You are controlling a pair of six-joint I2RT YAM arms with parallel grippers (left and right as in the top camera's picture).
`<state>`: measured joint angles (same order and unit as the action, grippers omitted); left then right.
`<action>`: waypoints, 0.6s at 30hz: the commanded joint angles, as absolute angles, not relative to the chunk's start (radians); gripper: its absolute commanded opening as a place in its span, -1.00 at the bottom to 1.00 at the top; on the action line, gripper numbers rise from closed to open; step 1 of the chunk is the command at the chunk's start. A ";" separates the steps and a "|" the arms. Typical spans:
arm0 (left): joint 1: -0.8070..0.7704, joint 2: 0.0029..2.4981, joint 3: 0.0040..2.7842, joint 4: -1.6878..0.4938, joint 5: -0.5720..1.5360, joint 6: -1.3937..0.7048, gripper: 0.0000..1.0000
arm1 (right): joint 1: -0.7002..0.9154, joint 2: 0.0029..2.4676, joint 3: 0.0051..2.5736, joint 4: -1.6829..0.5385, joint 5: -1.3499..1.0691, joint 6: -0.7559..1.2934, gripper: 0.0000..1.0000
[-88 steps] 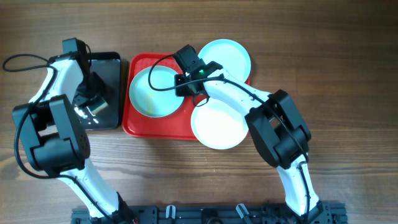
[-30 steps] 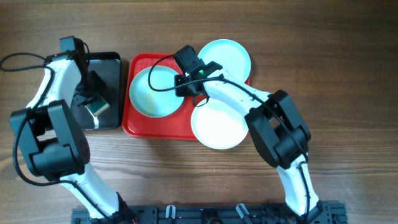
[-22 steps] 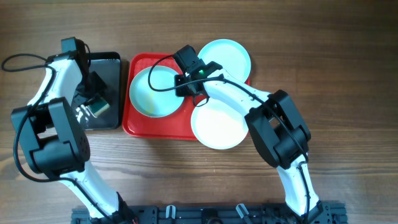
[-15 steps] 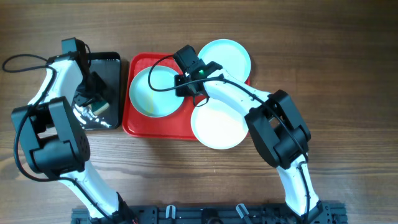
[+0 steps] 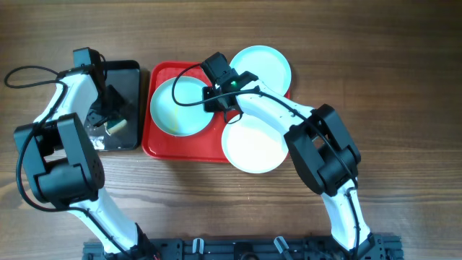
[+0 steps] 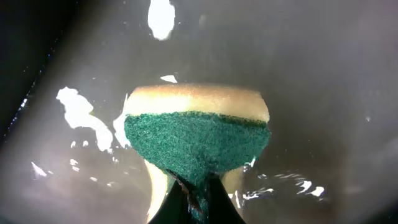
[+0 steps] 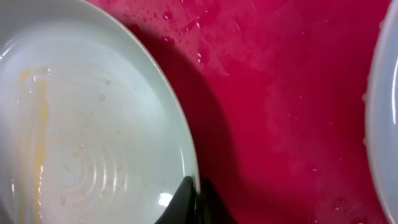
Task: Clean dirty plates on tray and stack at the side
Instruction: 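Lift the sponge with the left gripper while right gripper holds plate rim, then scrub the held plate's surface with the sponge in the left gripper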
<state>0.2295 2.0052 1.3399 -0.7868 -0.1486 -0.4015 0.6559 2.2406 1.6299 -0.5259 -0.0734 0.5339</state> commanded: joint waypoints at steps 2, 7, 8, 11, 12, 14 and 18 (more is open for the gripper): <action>0.233 1.982 1.375 -0.840 -0.101 -0.391 -0.92 | 0.657 2.286 1.623 -0.536 -0.057 0.511 -0.91; 0.221 1.863 1.458 -0.908 -0.048 -0.337 -0.92 | 0.657 2.286 1.623 -0.541 -0.093 0.497 -0.92; 0.216 1.842 1.459 -0.911 -0.044 -0.333 -0.92 | 0.657 2.286 1.623 -0.541 -0.102 0.496 -0.91; 0.196 1.796 1.459 -0.911 0.007 -0.284 -0.92 | 0.657 2.286 1.623 -0.548 -0.113 0.497 -0.91; 0.189 1.790 1.459 -0.911 0.023 -0.265 -0.92 | 0.657 2.286 1.623 -0.553 -0.115 0.497 -0.91; 0.167 1.785 1.459 -0.911 0.070 -0.221 -0.92 | 0.655 2.286 1.623 -0.562 -0.129 0.497 -0.91; 0.100 1.797 1.459 -0.904 0.162 -0.119 -0.92 | 0.635 2.286 1.623 -0.566 -0.227 0.471 -0.92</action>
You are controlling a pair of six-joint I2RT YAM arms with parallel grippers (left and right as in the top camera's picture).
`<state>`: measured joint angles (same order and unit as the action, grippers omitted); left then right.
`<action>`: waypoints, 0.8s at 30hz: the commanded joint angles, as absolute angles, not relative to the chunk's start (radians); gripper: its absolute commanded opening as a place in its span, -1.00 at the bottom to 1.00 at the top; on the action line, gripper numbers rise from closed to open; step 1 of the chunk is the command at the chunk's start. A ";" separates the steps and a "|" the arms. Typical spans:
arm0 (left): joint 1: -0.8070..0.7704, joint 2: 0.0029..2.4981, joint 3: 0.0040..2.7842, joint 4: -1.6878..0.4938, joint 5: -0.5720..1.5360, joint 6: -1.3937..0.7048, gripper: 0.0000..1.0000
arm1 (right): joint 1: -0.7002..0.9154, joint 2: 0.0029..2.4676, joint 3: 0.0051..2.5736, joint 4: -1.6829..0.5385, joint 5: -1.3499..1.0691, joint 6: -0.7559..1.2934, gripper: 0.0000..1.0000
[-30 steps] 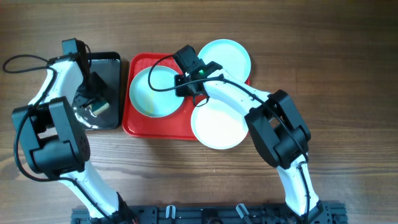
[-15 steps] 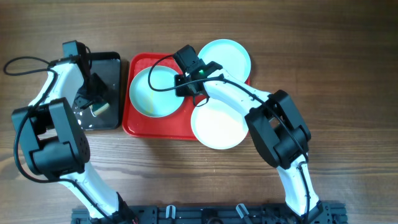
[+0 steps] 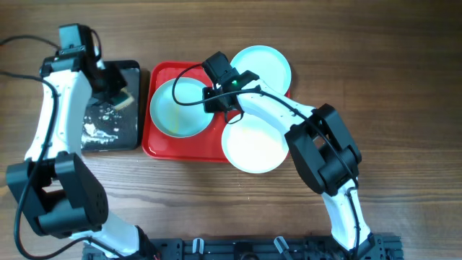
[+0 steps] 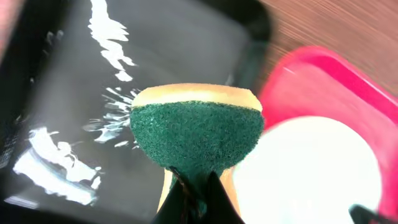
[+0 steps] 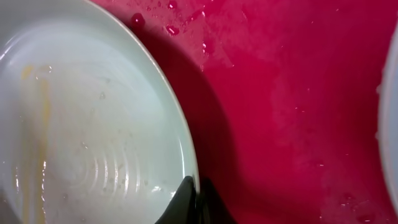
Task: Clean dirty plates on tray and stack at the side
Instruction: 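Scrub the held plate's surface with the sponge in the left gripper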
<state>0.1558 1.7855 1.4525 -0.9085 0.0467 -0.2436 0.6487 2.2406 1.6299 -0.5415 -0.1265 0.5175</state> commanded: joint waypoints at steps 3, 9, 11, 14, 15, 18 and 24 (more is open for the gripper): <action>0.046 1.818 1.459 -0.895 0.160 -0.104 -0.92 | 0.612 2.286 1.623 -0.580 -0.286 0.471 -0.91; -0.027 1.880 1.457 -0.891 0.160 -0.104 -0.92 | 0.563 2.286 1.623 -0.607 -0.366 0.457 -0.91; -0.038 1.907 1.457 -0.892 0.160 -0.096 -0.92 | 0.555 2.286 1.623 -0.607 -0.376 0.447 -0.91; -0.047 1.950 1.457 -0.895 0.160 -0.076 -0.92 | 0.551 2.286 1.623 -0.606 -0.376 0.442 -0.91; -0.049 1.967 1.457 -0.896 0.160 -0.064 -0.92 | 0.551 2.286 1.623 -0.603 -0.376 0.436 -0.91; -0.049 2.004 1.457 -0.896 0.160 -0.055 -0.92 | 0.551 2.286 1.623 -0.599 -0.374 0.418 -0.91; -0.072 2.051 1.443 -0.891 0.197 -0.029 -0.92 | 0.551 2.286 1.623 -0.588 -0.360 0.422 -0.91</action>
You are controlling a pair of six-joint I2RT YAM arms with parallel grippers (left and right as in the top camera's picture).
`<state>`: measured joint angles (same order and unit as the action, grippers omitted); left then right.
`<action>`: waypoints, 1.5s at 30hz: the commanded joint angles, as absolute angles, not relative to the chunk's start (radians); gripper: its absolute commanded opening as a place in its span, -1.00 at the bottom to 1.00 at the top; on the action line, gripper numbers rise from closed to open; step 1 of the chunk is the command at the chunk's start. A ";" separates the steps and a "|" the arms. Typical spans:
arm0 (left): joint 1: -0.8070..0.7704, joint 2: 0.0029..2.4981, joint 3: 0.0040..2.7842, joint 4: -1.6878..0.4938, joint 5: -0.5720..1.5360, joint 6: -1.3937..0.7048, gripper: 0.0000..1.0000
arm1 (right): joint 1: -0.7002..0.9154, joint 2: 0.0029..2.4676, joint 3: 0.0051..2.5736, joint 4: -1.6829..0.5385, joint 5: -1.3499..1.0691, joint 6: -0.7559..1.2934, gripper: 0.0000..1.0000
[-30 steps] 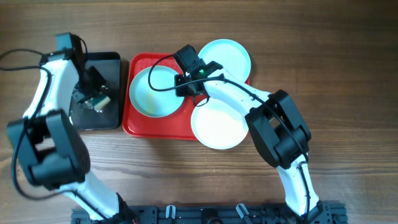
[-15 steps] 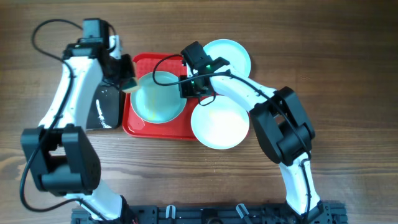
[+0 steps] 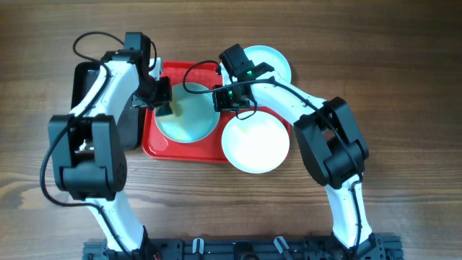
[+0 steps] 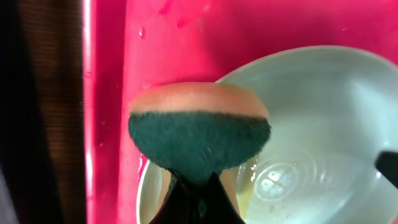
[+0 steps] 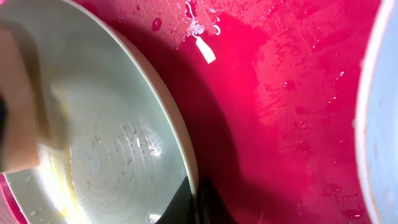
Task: Clean dirty plates on tray and stack at the side
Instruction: 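Scrub the held plate's surface with the sponge in the left gripper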
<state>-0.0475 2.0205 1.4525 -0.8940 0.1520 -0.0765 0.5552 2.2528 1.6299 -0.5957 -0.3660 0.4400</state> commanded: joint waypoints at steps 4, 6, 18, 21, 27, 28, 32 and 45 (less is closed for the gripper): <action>-0.118 2.052 1.385 -0.862 0.190 -0.034 -0.92 | 0.551 2.286 1.623 -0.580 -0.358 0.422 -0.91; -0.137 2.052 1.341 -0.835 0.190 -0.060 -0.92 | 0.551 2.286 1.623 -0.580 -0.356 0.422 -0.91; -0.155 2.052 1.296 -0.859 0.563 -0.054 -0.92 | 0.551 2.286 1.623 -0.583 -0.356 0.422 -0.91; -0.151 2.052 1.296 -0.894 0.533 -0.007 -0.92 | 0.551 2.286 1.623 -0.584 -0.356 0.422 -0.91; -0.120 2.051 1.296 -0.929 0.199 -0.123 -0.92 | 0.551 2.286 1.623 -0.583 -0.356 0.422 -0.91; -0.114 2.051 1.297 -0.928 0.123 -0.166 -0.92 | 0.551 2.286 1.623 -0.583 -0.356 0.422 -0.91; -0.108 2.051 1.312 -0.913 -0.129 -0.299 -0.92 | 0.551 2.286 1.623 -0.583 -0.356 0.422 -0.91; -0.190 2.051 1.363 -0.789 -0.356 -0.400 -0.92 | 0.551 2.286 1.623 -0.585 -0.340 0.429 -0.91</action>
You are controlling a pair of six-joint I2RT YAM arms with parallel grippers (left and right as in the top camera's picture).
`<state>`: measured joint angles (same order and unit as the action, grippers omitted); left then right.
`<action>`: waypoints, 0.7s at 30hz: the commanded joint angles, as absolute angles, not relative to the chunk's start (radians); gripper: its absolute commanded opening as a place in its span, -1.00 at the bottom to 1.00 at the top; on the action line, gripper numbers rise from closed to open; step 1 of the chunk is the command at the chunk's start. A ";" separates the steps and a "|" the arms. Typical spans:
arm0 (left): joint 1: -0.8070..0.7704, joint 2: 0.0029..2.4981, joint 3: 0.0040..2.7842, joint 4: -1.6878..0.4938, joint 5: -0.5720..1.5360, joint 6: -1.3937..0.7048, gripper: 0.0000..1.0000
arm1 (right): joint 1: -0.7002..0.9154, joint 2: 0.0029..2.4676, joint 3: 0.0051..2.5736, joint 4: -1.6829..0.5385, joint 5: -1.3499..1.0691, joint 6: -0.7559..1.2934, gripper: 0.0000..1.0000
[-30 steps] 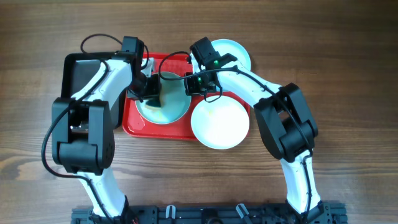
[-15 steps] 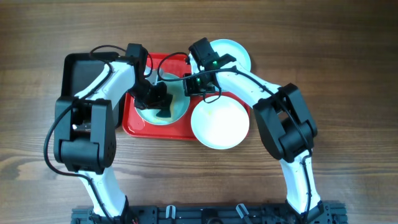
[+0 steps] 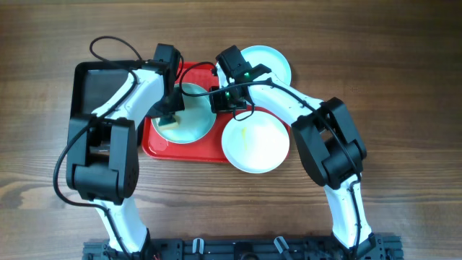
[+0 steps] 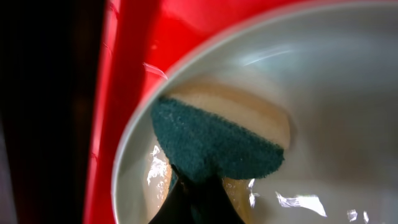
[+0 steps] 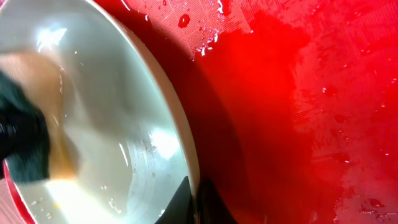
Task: Clean dirty plates on tray and stack at the side
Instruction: 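Scrub the held plate's surface with the sponge in the left gripper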
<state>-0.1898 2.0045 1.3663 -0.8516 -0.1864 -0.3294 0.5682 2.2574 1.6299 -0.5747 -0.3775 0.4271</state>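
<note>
A pale dirty plate (image 3: 193, 115) lies on the red tray (image 3: 155, 146), seemingly tipped up at its right rim. My left gripper (image 4: 198, 194) is shut on a sponge (image 4: 219, 142) with a green scouring face and yellow body. The sponge presses on the plate's inside (image 4: 336, 87) near its left rim; yellowish smears and water show around it. My right gripper (image 5: 194, 200) is shut on the plate's right rim (image 5: 186, 155), one finger on each side. The sponge (image 5: 25, 146) appears at the far left of the right wrist view.
A black tray (image 3: 101, 87) sits left of the red tray. A light blue plate (image 3: 271, 61) lies at the red tray's far right corner. A white plate (image 3: 256, 144) overlaps the tray's near right edge. The wet red tray floor (image 5: 298, 124) lies right of the held rim.
The sponge was held over the plate's left rim; now it is down inside the plate against its surface. My right gripper keeps its hold on the right rim.
My left gripper first held the sponge down in the black tray's water, then lifted above that tray, then over the dirty plate's left rim. Now the sponge is on the plate. My right gripper stayed shut on the plate's right rim throughout.
</note>
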 commanded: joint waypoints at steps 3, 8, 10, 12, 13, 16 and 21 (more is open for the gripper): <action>-0.199 2.051 1.363 -0.727 -0.289 -0.400 -0.92 | 0.551 2.286 1.623 -0.587 -0.340 0.428 -0.92; -0.201 2.051 1.363 -0.687 0.065 -0.258 -0.92 | 0.551 2.286 1.623 -0.586 -0.340 0.426 -0.91; -0.201 2.051 1.363 -0.684 0.196 -0.194 -0.92 | 0.551 2.286 1.623 -0.586 -0.338 0.426 -0.91; -0.201 2.051 1.363 -0.685 0.339 -0.125 -0.92 | 0.551 2.286 1.623 -0.586 -0.338 0.426 -0.91; -0.200 2.051 1.363 -0.688 0.386 -0.105 -0.92 | 0.551 2.286 1.623 -0.586 -0.338 0.426 -0.91; -0.200 2.051 1.363 -0.704 0.453 -0.098 -0.92 | 0.551 2.286 1.623 -0.587 -0.338 0.426 -0.91; -0.200 2.051 1.363 -0.775 0.505 -0.054 -0.92 | 0.551 2.286 1.623 -0.588 -0.338 0.426 -0.91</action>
<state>-0.1833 2.0220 1.3682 -0.7410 0.3470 -0.1169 0.5358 2.2574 1.6299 -0.5789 -0.3542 0.4431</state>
